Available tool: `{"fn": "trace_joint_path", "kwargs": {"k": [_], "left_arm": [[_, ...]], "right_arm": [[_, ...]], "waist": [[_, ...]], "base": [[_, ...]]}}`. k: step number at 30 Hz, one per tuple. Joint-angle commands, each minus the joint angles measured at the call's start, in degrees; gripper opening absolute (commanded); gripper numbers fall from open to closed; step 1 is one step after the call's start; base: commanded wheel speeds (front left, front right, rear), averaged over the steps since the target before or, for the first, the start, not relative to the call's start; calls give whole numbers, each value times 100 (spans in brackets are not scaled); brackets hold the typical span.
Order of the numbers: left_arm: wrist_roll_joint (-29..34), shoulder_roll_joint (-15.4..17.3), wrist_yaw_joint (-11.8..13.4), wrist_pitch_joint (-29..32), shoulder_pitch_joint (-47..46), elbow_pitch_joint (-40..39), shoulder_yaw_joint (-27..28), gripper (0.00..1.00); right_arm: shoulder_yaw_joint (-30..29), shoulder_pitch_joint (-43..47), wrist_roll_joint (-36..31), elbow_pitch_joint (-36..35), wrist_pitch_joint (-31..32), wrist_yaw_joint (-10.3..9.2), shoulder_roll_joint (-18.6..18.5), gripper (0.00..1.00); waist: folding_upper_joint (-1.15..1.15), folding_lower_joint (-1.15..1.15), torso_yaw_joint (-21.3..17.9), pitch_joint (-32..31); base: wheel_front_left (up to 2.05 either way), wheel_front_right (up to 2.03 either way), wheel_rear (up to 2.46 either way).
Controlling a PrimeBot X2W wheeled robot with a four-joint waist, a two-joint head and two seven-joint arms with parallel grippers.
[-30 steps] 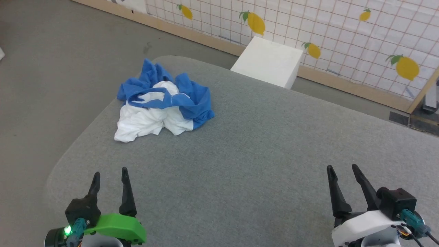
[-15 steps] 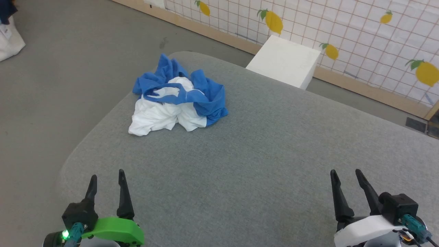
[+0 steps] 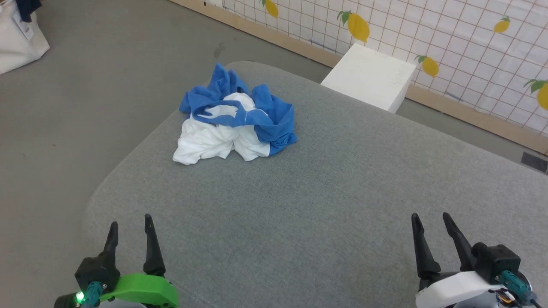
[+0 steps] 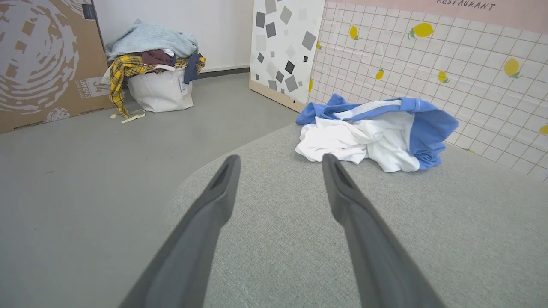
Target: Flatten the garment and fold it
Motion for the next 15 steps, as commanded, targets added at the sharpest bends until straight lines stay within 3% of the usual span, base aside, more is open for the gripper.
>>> {"fn": "trace_joint_path", "kwargs": {"k": [1, 10, 15], "left_arm": [[-112, -28, -21, -57, 32, 36, -22, 100], [-415, 164, -477, 4, -1186, 380, -45, 100], [-1146, 393, -831, 872, -2637, 1169, 127, 100]], "right_arm": [[14, 12, 24, 29, -54, -9, 3, 100], [102, -211, -113, -160, 84, -9, 3, 100], [14, -332, -388, -448, 322, -9, 3, 100]], "waist": [[0, 0, -6, 37], [0, 0, -454, 402], [0, 0, -799, 900]], "base": [[0, 0, 0], [0, 0, 0], [0, 0, 0]]}}
